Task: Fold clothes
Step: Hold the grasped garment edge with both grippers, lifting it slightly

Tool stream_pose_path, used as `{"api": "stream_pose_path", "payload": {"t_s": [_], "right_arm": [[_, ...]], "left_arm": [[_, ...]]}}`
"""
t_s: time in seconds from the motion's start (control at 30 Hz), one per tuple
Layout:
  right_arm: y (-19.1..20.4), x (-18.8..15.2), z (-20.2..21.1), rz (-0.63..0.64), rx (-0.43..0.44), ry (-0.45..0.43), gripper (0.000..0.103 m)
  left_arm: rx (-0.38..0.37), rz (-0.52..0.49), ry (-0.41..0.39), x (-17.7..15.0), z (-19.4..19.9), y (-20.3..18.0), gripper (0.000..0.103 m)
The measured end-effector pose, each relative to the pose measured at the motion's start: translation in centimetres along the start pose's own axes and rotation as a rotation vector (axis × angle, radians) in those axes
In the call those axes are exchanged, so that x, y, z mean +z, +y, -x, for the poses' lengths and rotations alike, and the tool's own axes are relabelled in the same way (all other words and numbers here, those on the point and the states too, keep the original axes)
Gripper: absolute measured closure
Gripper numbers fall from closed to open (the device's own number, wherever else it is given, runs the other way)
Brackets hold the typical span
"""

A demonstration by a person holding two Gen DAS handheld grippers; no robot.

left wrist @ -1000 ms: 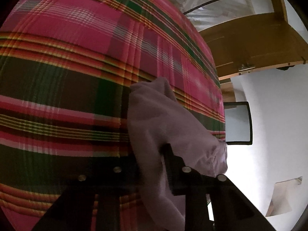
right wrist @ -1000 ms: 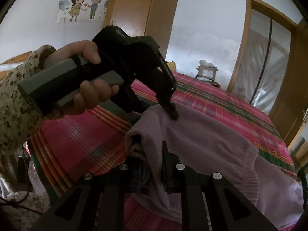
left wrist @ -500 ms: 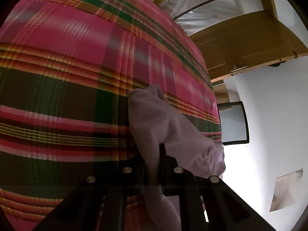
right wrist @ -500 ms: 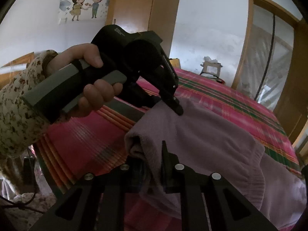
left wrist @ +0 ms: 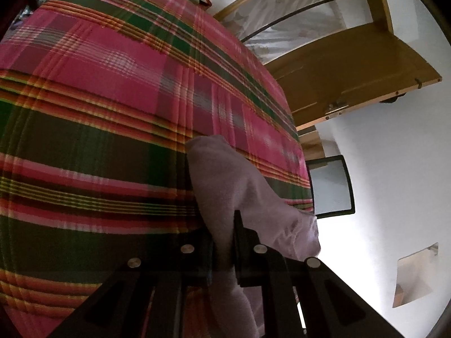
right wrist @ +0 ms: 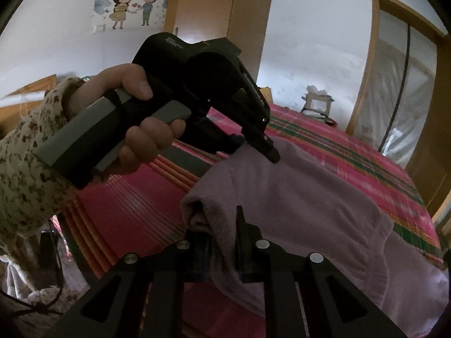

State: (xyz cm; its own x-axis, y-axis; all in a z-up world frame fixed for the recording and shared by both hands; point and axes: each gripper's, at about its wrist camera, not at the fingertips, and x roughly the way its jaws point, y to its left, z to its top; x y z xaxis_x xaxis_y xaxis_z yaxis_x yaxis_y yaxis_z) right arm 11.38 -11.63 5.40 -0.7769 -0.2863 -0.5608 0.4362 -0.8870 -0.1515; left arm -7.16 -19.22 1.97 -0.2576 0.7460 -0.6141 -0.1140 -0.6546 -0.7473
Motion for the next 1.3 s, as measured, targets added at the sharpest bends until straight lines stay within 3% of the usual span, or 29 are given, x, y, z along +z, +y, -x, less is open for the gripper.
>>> {"api": "stream_pose_path", "payload": {"t_s": [0.33, 1.0, 1.3], "right_arm": [[2.3, 1.0, -0.6, 0.05, 0.051, -0.01, 0.089], [7.5, 3.2, -3.8, 0.117, 0.228, 0.007, 0.089], [7.5, 3.1, -5.4, 0.082, 0.277, 0.053, 0.089]], "left_arm": [[0.012, 0.022, -0.042, 0.0, 2.6, 1.5, 0.093], [0.143, 0.078, -0.091, -0.5, 7.7, 6.2, 0.092], [0.211, 0.08, -0.092, -0.8, 7.8, 6.8, 0.09]]}}
